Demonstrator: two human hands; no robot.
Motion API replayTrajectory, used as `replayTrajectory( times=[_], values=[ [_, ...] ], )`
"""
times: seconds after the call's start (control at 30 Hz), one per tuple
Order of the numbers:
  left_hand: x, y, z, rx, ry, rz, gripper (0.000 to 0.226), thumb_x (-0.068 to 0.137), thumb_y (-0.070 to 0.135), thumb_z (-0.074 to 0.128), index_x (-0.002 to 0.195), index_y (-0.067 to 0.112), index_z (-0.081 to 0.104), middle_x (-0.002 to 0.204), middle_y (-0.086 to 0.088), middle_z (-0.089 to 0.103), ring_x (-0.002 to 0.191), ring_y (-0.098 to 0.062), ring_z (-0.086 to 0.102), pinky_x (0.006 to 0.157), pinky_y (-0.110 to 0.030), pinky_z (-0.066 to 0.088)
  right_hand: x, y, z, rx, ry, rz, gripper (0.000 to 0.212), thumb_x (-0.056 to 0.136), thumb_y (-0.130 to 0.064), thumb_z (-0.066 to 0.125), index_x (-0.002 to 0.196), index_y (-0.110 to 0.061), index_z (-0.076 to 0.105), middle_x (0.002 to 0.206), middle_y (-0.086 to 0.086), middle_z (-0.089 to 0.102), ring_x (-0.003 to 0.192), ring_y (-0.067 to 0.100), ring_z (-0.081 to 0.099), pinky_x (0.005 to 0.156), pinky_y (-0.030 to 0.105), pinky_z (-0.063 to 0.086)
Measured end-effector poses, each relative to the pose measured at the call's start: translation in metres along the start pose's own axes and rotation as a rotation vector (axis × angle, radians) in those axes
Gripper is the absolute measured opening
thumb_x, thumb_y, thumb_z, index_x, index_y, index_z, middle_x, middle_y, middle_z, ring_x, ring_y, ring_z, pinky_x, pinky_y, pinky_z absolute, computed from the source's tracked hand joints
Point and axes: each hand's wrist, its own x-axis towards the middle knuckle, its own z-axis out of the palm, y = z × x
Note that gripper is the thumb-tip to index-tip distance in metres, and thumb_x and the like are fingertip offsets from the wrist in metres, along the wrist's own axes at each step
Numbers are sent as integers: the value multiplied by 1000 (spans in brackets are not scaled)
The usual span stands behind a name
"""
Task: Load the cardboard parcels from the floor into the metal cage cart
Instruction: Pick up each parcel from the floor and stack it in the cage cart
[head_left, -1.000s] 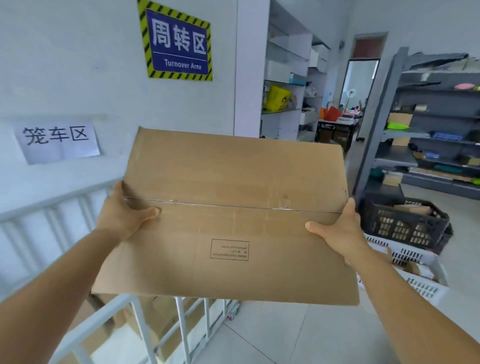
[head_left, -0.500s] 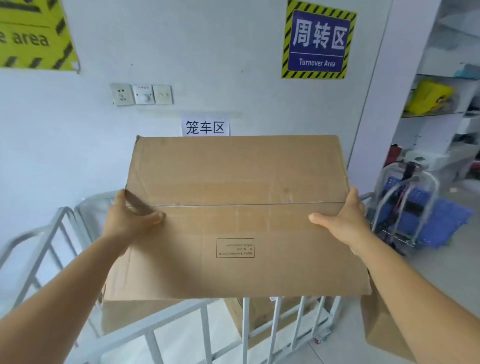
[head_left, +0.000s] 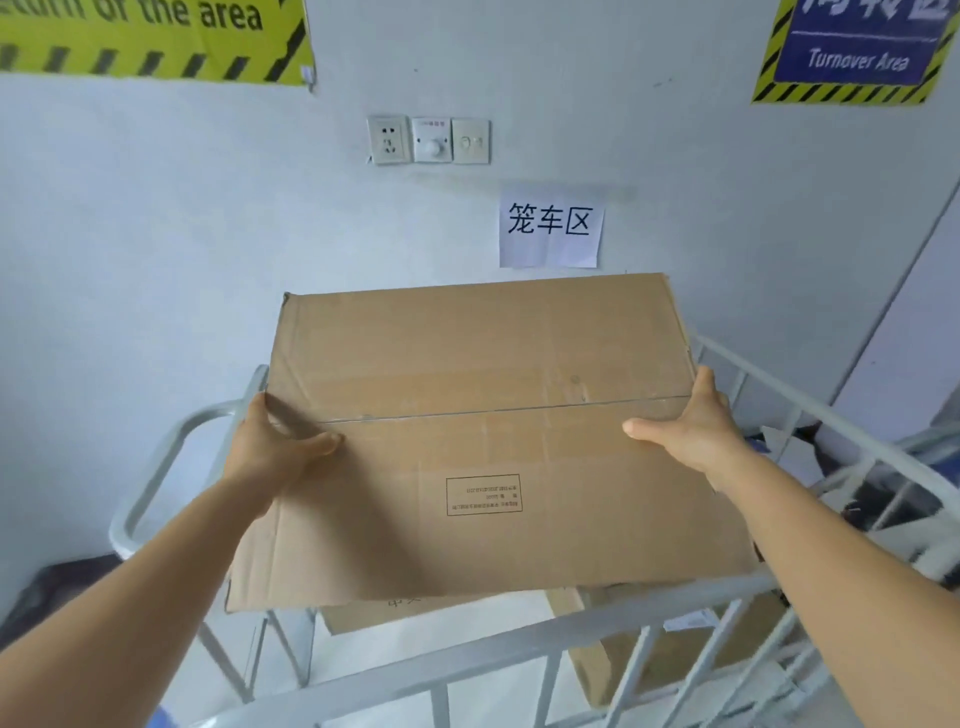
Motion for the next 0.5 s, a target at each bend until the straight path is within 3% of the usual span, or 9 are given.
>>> replayTrajectory(
  times=[0.17,0.27,0.5],
  values=[
    [22,-38,0,76,5,-122,97,59,35,90,138,18,35,123,-11,57,108,-33,57,89,-47,50,34,-4,55,-39,-141,35,125,73,-37,83,155,-26,-11,163,3,4,146,30,21,114,48,29],
    [32,-60,10,132,17,-187,90,66,28,88,138,15,34,124,-11,53,108,-33,54,87,-45,49,59,3,89,-70,-216,51,128,70,-39,85,155,-26,-10,163,5,6,147,30,19,115,50,28],
    [51,-104,42,221,-13,-357,101,67,31,86,146,18,25,128,-10,51,104,-30,54,85,-41,50,114,33,168,-80,-420,133,127,70,-33,86,156,-25,-7,163,4,7,146,29,22,115,49,28]
  ],
)
